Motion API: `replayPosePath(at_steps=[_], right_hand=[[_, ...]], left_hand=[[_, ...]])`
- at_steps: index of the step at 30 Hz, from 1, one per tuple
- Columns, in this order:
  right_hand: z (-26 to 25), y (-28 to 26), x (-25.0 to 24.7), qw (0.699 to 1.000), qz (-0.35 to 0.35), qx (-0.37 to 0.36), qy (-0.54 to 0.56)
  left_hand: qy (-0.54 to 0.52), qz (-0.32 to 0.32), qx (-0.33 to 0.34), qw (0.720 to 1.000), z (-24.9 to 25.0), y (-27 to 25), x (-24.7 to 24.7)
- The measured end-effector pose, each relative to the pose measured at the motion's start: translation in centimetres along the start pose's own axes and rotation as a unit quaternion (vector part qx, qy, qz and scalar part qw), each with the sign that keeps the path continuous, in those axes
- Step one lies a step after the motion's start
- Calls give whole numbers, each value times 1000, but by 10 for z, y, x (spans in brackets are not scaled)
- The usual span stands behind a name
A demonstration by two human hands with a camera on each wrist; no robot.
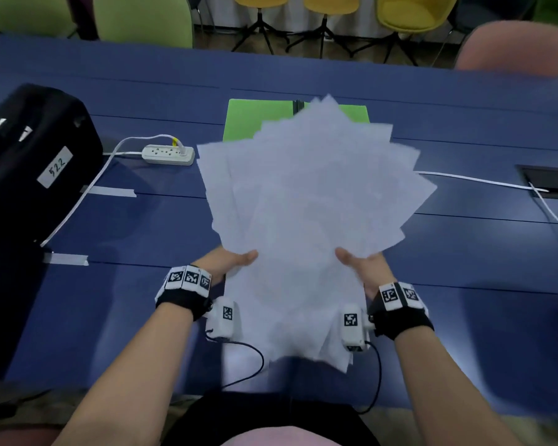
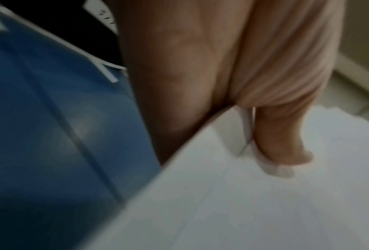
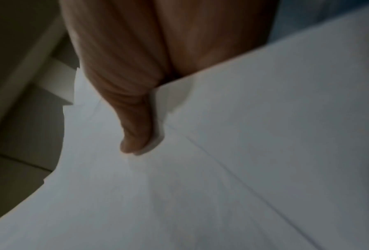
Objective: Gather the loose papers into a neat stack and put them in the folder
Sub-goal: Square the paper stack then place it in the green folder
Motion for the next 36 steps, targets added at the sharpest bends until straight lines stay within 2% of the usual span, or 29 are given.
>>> replayPosePath(at_steps=[3,5,7,9,13,15,18,20,23,28,30,32,36], right_hand=[[-56,-3,-3,995,20,-89,36],[-81,-5,-5,986,15,-135,94],[-87,-2,-2,988,-10,-121,100],[-80,-1,1,993,-38,-94,61],[-63,-2,-1,997,10,-68,43],[-62,-1,-5,997,18,-71,40],[-66,-1,-11,997,3,-71,38],[-68,0,-11,998,-4,-63,32],[-79,1,-3,995,13,-79,58],[-116,4,-11,988,69,-134,20],[-122,3,-15,988,49,-141,29],[-117,5,-16,991,13,-134,29],[-89,10,-14,995,-48,-66,-59]], left_hand=[[-59,-1,133,989,56,-25,3],[-168,-25,173,970,81,-35,-8],[-186,-21,166,968,90,-36,-21],[-94,28,114,989,89,-43,-21],[13,52,44,998,75,-41,-17],[-10,23,57,998,74,-37,-16],[-70,-45,119,989,86,-52,-5],[-55,-56,127,989,92,-59,5],[-65,-8,144,987,102,-54,11],[-68,13,209,975,135,-71,6],[-63,14,230,971,140,-74,-3],[-66,15,218,974,134,-66,-13],[-86,19,187,978,125,-61,-10]])
Point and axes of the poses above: each hand's wrist, its own y-axis towards the middle knuckle, its own x-axis out of the palm, z = x × y, the point moved 5 cm from there along y, towards the middle knuckle, and after that the axes turned 9 degrees about -x, right-handed, at the moved point
